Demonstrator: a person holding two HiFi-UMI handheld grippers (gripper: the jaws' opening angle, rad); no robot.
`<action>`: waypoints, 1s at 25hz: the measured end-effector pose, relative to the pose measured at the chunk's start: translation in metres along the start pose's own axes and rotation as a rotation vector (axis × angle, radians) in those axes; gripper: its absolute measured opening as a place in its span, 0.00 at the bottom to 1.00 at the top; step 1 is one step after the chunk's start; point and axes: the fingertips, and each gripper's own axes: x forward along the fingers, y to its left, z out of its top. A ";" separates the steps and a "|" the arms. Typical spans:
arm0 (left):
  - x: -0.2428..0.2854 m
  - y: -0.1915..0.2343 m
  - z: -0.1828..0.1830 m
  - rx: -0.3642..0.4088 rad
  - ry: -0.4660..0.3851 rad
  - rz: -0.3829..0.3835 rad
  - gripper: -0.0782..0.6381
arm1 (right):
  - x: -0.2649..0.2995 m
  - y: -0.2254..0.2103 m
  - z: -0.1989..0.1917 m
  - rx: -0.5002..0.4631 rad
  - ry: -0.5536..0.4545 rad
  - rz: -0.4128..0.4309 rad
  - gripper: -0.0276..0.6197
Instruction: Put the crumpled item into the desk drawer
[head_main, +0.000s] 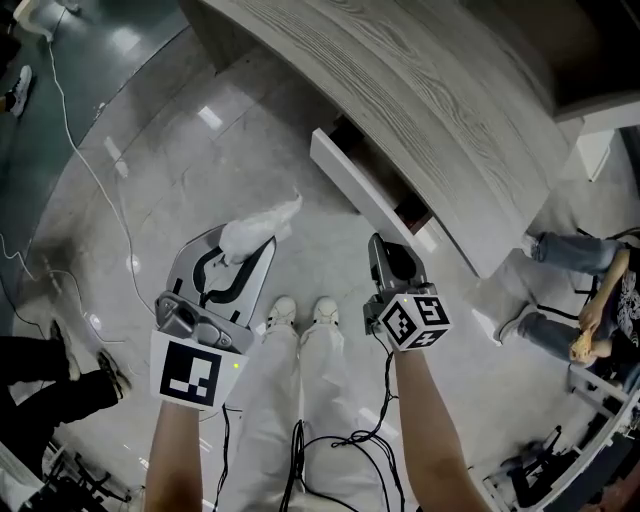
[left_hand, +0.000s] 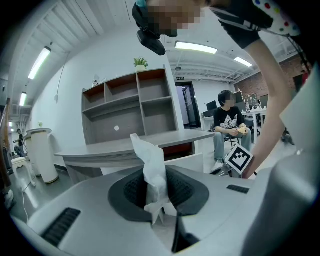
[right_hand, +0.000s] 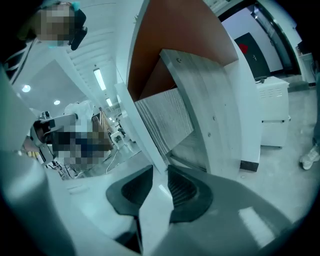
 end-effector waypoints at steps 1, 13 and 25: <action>-0.001 0.000 0.002 -0.002 -0.002 0.002 0.20 | -0.006 -0.001 0.001 -0.006 -0.001 -0.012 0.19; -0.009 -0.010 0.046 0.058 -0.040 -0.027 0.20 | -0.075 0.018 0.034 -0.140 -0.012 -0.078 0.06; 0.000 -0.031 0.079 0.184 -0.049 -0.099 0.20 | -0.113 0.061 0.107 -0.238 -0.115 -0.048 0.06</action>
